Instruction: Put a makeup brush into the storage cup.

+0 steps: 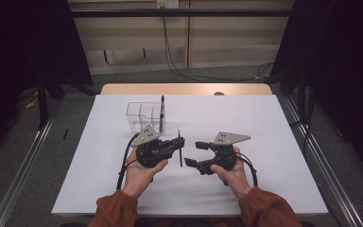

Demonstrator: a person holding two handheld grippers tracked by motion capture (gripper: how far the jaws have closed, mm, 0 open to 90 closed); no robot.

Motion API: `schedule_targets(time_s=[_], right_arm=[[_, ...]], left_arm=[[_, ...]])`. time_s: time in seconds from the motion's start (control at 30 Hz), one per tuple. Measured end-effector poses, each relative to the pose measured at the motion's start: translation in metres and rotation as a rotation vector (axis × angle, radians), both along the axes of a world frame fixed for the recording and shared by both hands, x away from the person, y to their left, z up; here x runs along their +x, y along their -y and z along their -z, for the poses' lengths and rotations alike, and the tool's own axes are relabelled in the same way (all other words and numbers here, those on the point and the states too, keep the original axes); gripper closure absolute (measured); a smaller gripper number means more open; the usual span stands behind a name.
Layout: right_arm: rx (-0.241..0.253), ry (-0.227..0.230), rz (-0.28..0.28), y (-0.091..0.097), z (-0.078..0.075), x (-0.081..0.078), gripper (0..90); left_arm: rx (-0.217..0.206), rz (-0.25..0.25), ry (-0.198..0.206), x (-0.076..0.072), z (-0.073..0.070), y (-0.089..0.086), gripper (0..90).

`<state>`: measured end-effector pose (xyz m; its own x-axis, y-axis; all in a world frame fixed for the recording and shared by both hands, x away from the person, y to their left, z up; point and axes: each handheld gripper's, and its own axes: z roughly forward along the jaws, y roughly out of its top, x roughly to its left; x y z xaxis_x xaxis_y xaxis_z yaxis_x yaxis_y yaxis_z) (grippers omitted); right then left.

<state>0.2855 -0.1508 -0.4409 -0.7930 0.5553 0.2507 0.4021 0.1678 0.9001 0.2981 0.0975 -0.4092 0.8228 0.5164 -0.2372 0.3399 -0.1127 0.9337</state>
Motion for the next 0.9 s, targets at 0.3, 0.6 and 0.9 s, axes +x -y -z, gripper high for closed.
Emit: schedule_targets(time_s=[0.3,0.6,0.9], right_arm=[[-0.020,0.009,0.062,0.004,-0.001,0.000,10.0],[-0.002,0.053,0.109,0.015,-0.003,-0.004,6.0],[0.006,0.074,0.174,0.034,-0.003,-0.009,3.7]], left_arm=[[0.004,-0.003,0.006,0.000,-0.002,-0.001,85.5],[0.011,-0.002,0.011,0.000,-0.006,-0.003,85.6],[0.020,-0.031,0.007,0.002,-0.013,-0.015,85.6]])
